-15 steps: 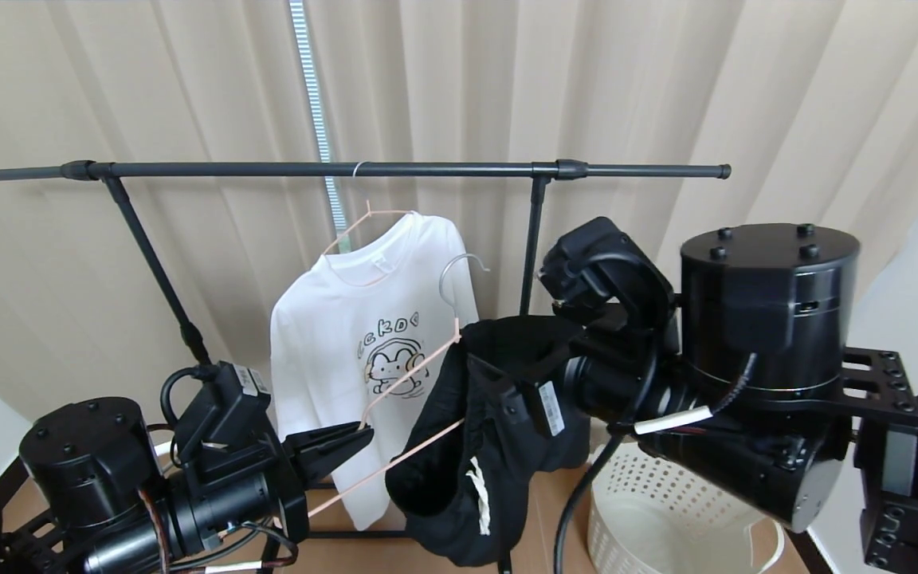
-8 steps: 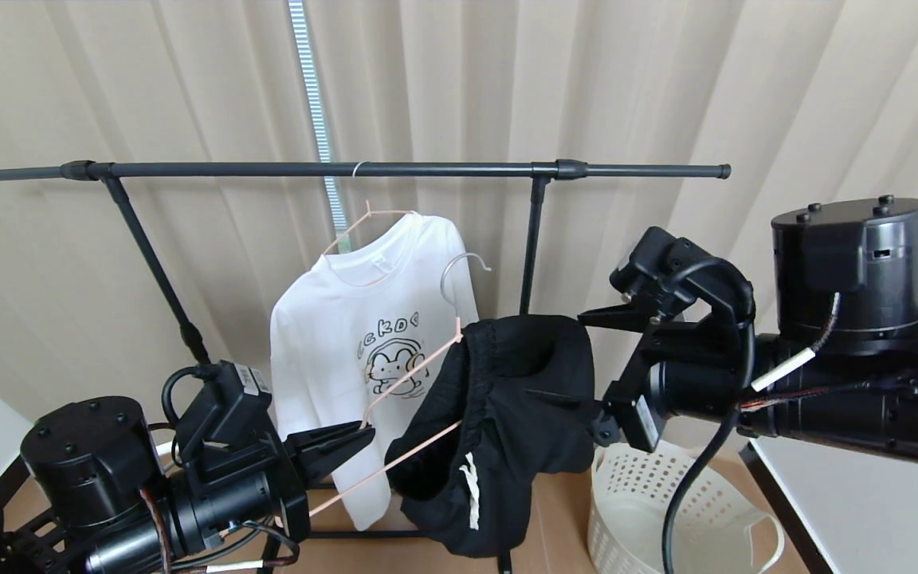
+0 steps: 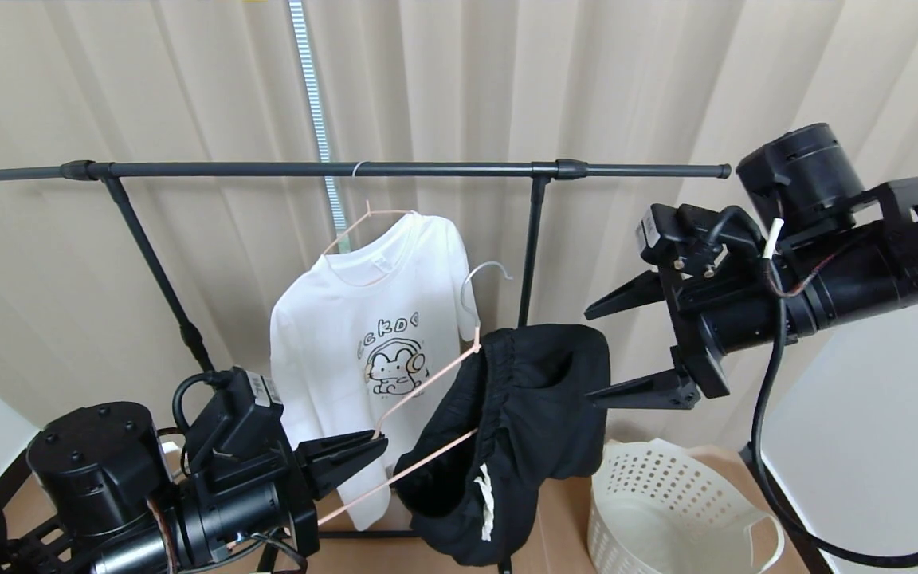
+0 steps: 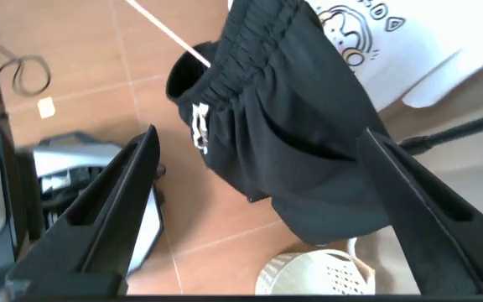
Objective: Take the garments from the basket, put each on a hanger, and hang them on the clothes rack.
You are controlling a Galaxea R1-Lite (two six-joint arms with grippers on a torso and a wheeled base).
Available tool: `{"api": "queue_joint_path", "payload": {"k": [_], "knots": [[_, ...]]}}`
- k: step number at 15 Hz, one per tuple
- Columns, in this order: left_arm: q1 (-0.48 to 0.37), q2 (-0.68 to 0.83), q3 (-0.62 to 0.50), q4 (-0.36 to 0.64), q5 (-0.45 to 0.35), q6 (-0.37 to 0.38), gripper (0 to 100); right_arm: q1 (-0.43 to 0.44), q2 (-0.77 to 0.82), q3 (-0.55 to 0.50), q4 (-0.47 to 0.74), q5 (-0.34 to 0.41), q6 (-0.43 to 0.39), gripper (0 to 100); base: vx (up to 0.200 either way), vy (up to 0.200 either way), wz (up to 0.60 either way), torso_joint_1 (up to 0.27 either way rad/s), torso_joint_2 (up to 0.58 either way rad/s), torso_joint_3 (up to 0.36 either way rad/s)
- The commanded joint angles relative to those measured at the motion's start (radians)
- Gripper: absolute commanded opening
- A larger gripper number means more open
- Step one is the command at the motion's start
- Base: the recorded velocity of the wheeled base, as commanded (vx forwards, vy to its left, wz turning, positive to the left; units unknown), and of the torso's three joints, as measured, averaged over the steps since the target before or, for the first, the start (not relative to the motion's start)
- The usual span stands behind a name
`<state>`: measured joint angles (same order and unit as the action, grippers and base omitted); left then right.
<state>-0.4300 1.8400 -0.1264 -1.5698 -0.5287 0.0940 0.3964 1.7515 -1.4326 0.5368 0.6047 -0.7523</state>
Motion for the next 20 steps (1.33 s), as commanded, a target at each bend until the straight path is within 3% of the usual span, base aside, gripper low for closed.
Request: {"api": "queue_joint_path", "payload": {"k": [1, 2, 3, 5, 12, 20], "knots": [[-0.019, -0.001, 0.007, -0.001, 0.0, 0.004, 0, -0.057, 0.166, -0.212, 0.204, 0.096, -0.173, 100, 0.0, 0.0, 0.0, 0.0, 0.0, 0.0], [-0.021, -0.001, 0.01, -0.001, 0.0, 0.004, 0, -0.064, 0.201, -0.301, 0.318, 0.113, -0.229, 100, 0.0, 0.0, 0.0, 0.0, 0.0, 0.0], [-0.026, -0.005, 0.013, -0.001, 0.0, 0.004, 0, -0.064, 0.227, -0.371, 0.399, 0.116, -0.236, 100, 0.0, 0.0, 0.0, 0.0, 0.0, 0.0], [-0.062, -0.01, 0.017, -0.001, -0.002, 0.006, 0, -0.064, 0.275, -0.453, 0.462, 0.116, -0.246, 100, 0.0, 0.0, 0.0, 0.0, 0.0, 0.0], [-0.087, -0.013, 0.036, -0.001, 0.0, 0.026, 0, -0.04, 0.304, -0.42, 0.477, 0.113, -0.249, 100, 0.0, 0.0, 0.0, 0.0, 0.0, 0.0], [-0.088, -0.019, 0.036, -0.001, 0.0, 0.026, 0, 0.052, 0.33, -0.384, 0.468, 0.11, -0.245, 100, 0.0, 0.0, 0.0, 0.0, 0.0, 0.0]]}}
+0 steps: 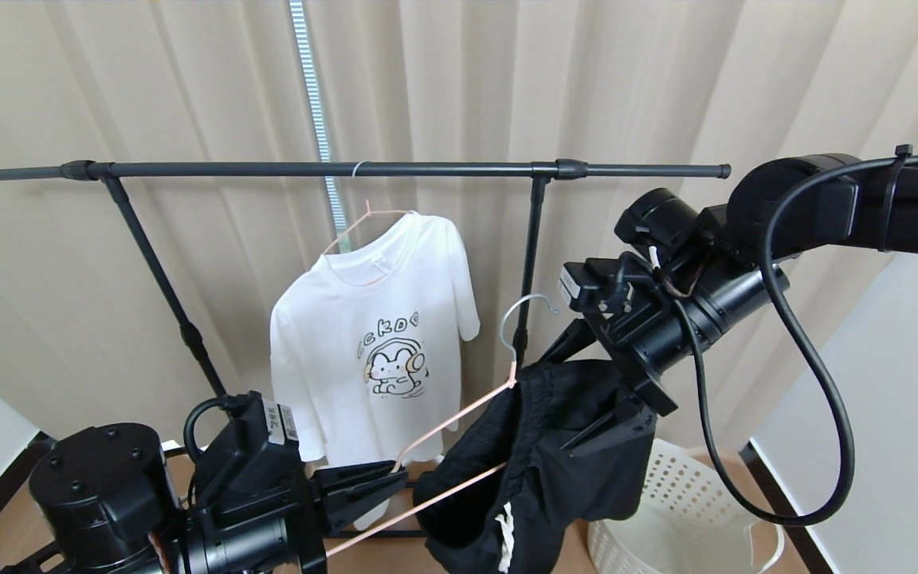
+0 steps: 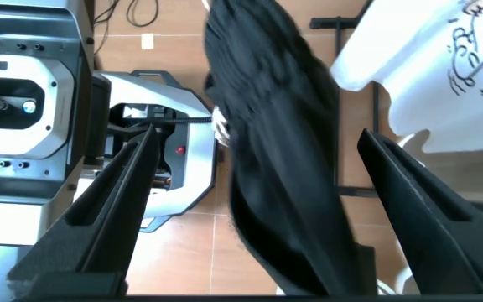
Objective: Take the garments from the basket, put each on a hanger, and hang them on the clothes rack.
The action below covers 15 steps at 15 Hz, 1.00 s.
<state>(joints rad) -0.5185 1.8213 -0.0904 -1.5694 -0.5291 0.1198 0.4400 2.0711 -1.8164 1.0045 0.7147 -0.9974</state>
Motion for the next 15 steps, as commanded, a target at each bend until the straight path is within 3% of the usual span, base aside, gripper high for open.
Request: {"api": "queue_joint_path", "payload": {"k": [1, 9, 10, 15], "knots": [[0.0, 0.0, 0.0, -0.001, 0.0, 0.0, 0, 0.008, 0.015, -0.001, -0.001, 0.0, 0.0, 100, 0.0, 0.0, 0.0, 0.0, 0.0, 0.0], [0.0, 0.0, -0.002, -0.001, 0.0, 0.0, 0, 0.009, 0.035, -0.021, -0.012, 0.003, 0.02, 100, 0.0, 0.0, 0.0, 0.0, 0.0, 0.0], [0.0, 0.0, -0.002, -0.001, 0.0, 0.0, 0, 0.009, 0.035, -0.017, -0.015, 0.003, 0.02, 0, 0.0, 0.0, 0.0, 0.0, 0.0, 0.0], [0.002, 0.0, -0.003, -0.001, 0.0, -0.003, 0, 0.014, 0.032, -0.011, -0.014, 0.003, 0.02, 0, 0.0, 0.0, 0.0, 0.0, 0.0, 0.0]]}}
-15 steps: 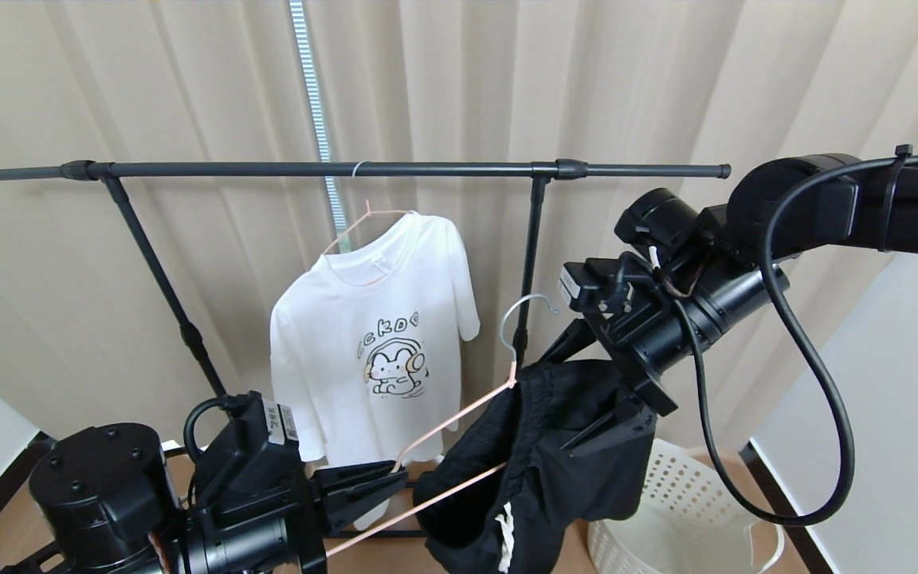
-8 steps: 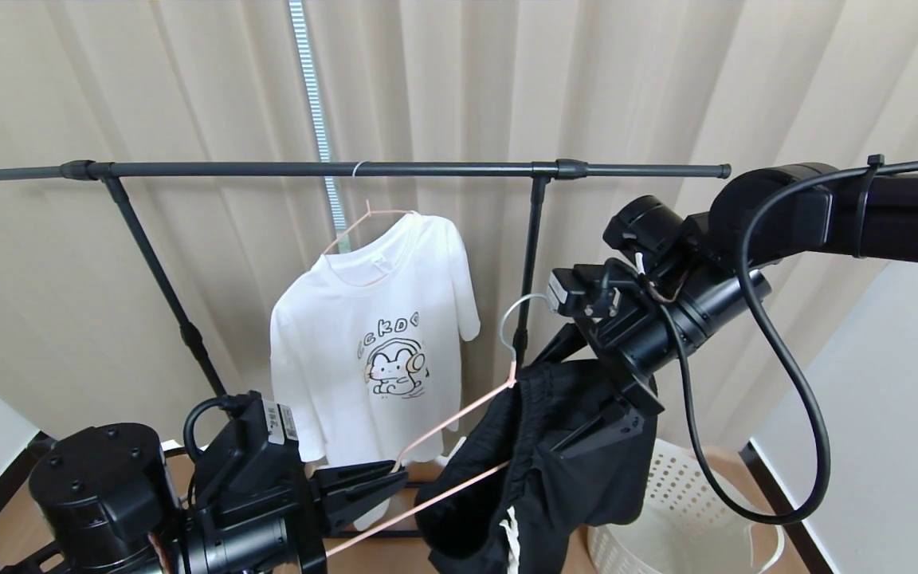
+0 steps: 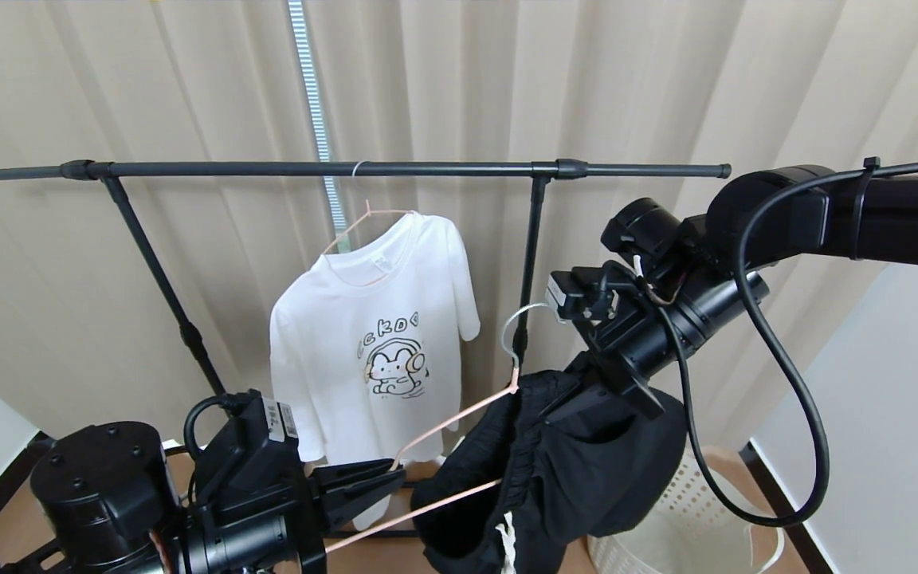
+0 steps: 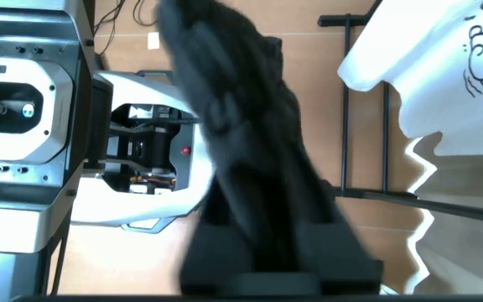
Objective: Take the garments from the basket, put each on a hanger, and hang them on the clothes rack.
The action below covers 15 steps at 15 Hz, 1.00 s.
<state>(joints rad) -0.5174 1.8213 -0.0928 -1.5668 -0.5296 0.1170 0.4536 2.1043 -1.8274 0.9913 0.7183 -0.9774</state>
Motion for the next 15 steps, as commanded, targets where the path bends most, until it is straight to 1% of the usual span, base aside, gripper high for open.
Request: {"api": "queue_joint_path", "payload": {"k": [1, 7, 8, 10, 12, 15], "knots": [[0.0, -0.004, -0.002, -0.004, 0.0, 0.0, 0, 0.0, -0.001, 0.002, 0.0, 0.001, 0.0, 0, 0.0, 0.0, 0.0, 0.0, 0.0, 0.0], [0.007, 0.003, -0.005, -0.004, 0.0, 0.0, 0, -0.003, -0.023, 0.023, 0.0, 0.003, 0.0, 0, 0.0, 0.0, 0.0, 0.0, 0.0, 0.0], [0.008, 0.004, -0.005, -0.004, 0.0, 0.0, 100, -0.003, -0.026, 0.028, 0.0, 0.003, -0.001, 0, 0.0, 0.0, 0.0, 0.0, 0.0, 0.0], [0.01, 0.004, -0.007, -0.004, 0.0, -0.011, 100, -0.004, -0.036, 0.031, 0.0, 0.003, -0.001, 0, 0.0, 0.0, 0.0, 0.0, 0.0, 0.0], [0.03, 0.003, -0.007, -0.004, 0.0, -0.013, 100, -0.004, -0.046, 0.033, 0.003, 0.003, -0.001, 0, 0.0, 0.0, 0.0, 0.0, 0.0, 0.0], [0.097, -0.008, -0.01, -0.004, -0.001, -0.013, 100, -0.016, -0.05, 0.033, 0.004, 0.003, -0.001, 0, 0.0, 0.0, 0.0, 0.0, 0.0, 0.0]]}}
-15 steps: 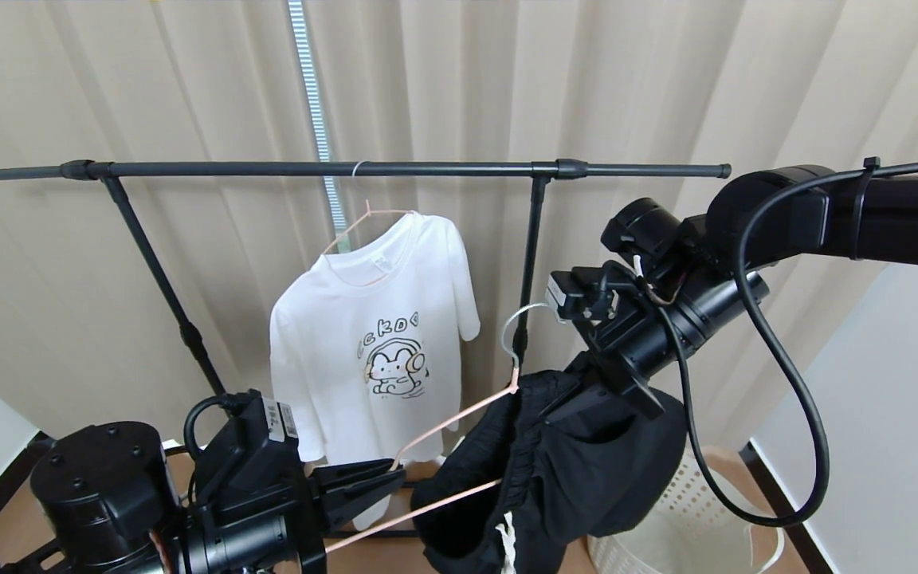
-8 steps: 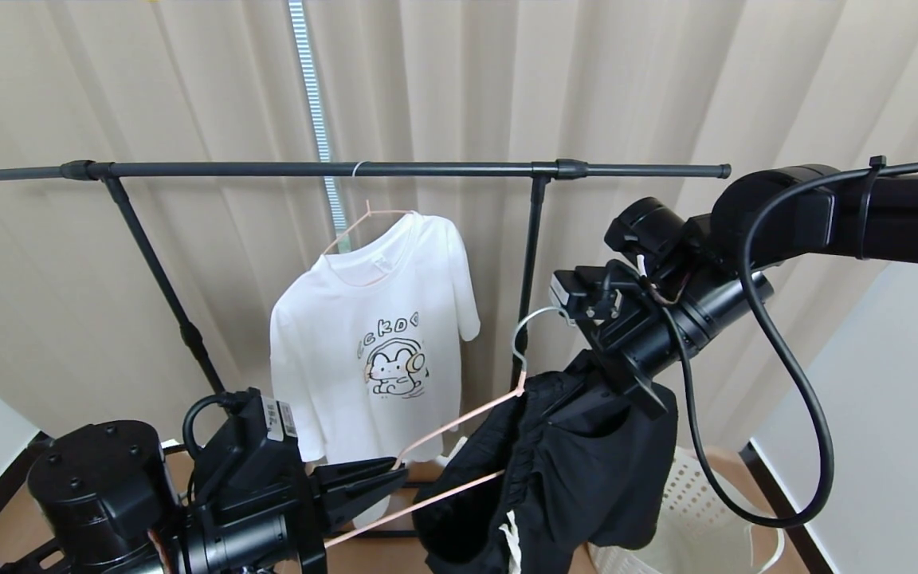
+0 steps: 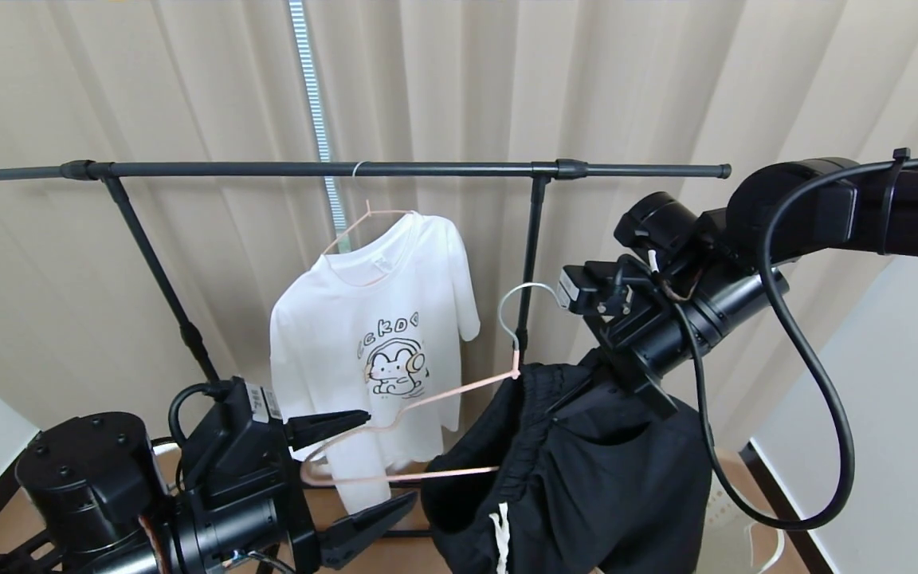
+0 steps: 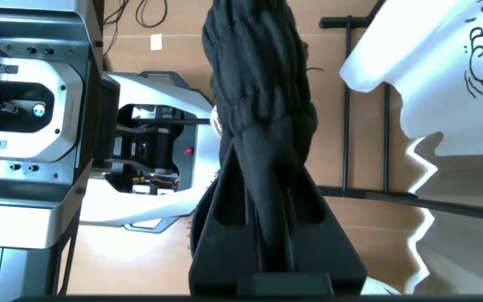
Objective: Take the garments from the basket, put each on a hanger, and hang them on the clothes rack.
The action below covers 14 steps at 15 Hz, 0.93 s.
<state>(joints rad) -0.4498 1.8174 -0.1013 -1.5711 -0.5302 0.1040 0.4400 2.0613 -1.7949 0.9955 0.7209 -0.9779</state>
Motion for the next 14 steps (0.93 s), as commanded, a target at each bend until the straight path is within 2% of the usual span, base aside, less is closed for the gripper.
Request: {"api": "queue_joint_path", "payload": {"k": [1, 3, 6, 7, 9, 11, 12, 13, 14], "knots": [[0.059, -0.013, -0.011, 0.0, -0.004, -0.004, 100, -0.003, -0.01, 0.0, 0.002, 0.0, -0.001, 0, 0.0, 0.0, 0.0, 0.0, 0.0, 0.0], [0.115, -0.035, -0.026, 0.0, -0.005, -0.029, 100, -0.006, -0.015, 0.0, 0.003, -0.003, 0.001, 0, 0.0, 0.0, 0.0, 0.0, 0.0, 0.0], [0.148, -0.122, -0.035, 0.0, -0.017, -0.107, 100, -0.023, -0.02, 0.0, -0.005, -0.009, 0.024, 0, 0.0, 0.0, 0.0, 0.0, 0.0, 0.0], [0.163, -0.139, -0.04, 0.0, -0.031, -0.122, 100, -0.024, -0.024, -0.006, -0.009, -0.02, 0.062, 0, 0.0, 0.0, 0.0, 0.0, 0.0, 0.0], [0.18, -0.138, -0.049, 0.0, -0.027, -0.159, 100, -0.035, -0.038, -0.011, -0.044, -0.107, 0.128, 0, 0.0, 0.0, 0.0, 0.0, 0.0, 0.0], [0.191, -0.142, -0.043, 0.0, 0.006, -0.242, 100, -0.041, -0.087, -0.009, -0.109, -0.19, 0.308, 0, 0.0, 0.0, 0.0, 0.0, 0.0, 0.0], [0.191, -0.142, -0.038, 0.008, 0.016, -0.256, 100, -0.041, -0.109, 0.003, -0.121, -0.192, 0.361, 0, 0.0, 0.0, 0.0, 0.0, 0.0, 0.0], [0.191, -0.142, -0.032, 0.037, 0.027, -0.267, 100, -0.043, -0.13, 0.025, -0.127, -0.19, 0.377, 0, 0.0, 0.0, 0.0, 0.0, 0.0, 0.0], [0.181, -0.142, -0.011, 0.1, 0.041, -0.314, 100, -0.06, -0.19, 0.109, -0.167, -0.185, 0.377, 0, 0.0, 0.0, 0.0, 0.0, 0.0, 0.0]]}}
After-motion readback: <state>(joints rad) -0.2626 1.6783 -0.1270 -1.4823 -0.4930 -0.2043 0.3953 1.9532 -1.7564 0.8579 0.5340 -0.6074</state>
